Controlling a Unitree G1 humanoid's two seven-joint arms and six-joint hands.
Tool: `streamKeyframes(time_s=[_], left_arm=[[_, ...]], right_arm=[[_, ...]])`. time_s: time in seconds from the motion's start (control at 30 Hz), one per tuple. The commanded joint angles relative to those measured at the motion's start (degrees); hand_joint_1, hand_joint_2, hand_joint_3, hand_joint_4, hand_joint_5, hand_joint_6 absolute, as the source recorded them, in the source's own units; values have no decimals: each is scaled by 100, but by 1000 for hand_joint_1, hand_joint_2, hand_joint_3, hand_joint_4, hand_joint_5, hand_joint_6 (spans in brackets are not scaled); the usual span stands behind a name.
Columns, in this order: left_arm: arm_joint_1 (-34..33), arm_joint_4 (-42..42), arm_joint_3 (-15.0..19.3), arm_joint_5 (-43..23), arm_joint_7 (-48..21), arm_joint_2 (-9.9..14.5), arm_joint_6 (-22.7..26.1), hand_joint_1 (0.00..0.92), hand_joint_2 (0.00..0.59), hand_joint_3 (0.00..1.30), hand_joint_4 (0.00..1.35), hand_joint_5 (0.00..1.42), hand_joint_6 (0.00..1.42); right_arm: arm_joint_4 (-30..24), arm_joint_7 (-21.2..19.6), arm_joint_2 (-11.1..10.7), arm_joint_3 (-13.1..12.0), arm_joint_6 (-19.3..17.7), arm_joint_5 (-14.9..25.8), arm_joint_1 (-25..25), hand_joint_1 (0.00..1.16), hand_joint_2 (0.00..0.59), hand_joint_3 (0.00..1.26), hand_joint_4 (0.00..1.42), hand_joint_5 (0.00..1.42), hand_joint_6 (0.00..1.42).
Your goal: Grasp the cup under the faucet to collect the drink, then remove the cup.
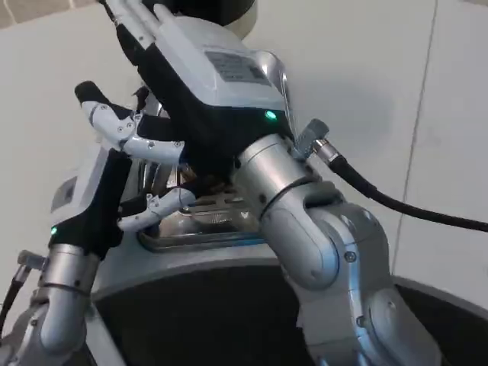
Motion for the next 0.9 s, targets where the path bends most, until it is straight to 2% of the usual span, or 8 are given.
streamKeyframes(time_s=[0.03, 0.2, 0.27, 0.37, 0.43, 0.53, 0.67, 0.9], left_arm=[[-58, 139, 11, -103, 83, -44, -178, 228, 46, 0, 0, 67, 73], [-65, 153, -17, -82, 94, -60, -231, 235, 45, 0, 0, 69, 75], [-64, 167, -19, -84, 89, -69, -236, 238, 45, 0, 0, 66, 72], [-70, 175, -29, -81, 83, -79, -259, 239, 45, 0, 0, 64, 69], [-80, 175, -37, -77, 83, -91, -274, 240, 45, 0, 0, 64, 68], [-93, 161, -47, -63, 88, -108, -278, 240, 45, 0, 0, 63, 68], [-92, 138, -65, -33, 107, -127, -281, 241, 45, 0, 0, 71, 100], [-105, 138, -87, -18, 112, -190, -280, 241, 45, 0, 0, 73, 100]], right_arm=[[-29, 62, 47, 45, -36, 7, 187, 143, 460, 0, 0, 0, 0], [-272, -131, 32, 17, -82, -149, 358, 133, 475, 0, 0, 0, 0], [-572, -388, -16, -52, -111, -346, 607, 158, 493, 0, 0, 0, 0], [-999, -689, -159, -266, -233, -533, 985, 245, 522, 0, 0, 0, 0], [-1269, -720, -385, -469, -355, -674, 1177, 252, 522, 0, 0, 0, 0], [-1572, -691, -579, -733, -481, -781, 1378, 278, 532, 0, 0, 0, 0], [-2182, -1018, -695, -1096, -698, -974, 1915, 285, 531, 0, 0, 0, 0], [-2674, -1170, -760, -1299, -1081, -1327, 2938, 296, 534, 0, 0, 0, 0]])
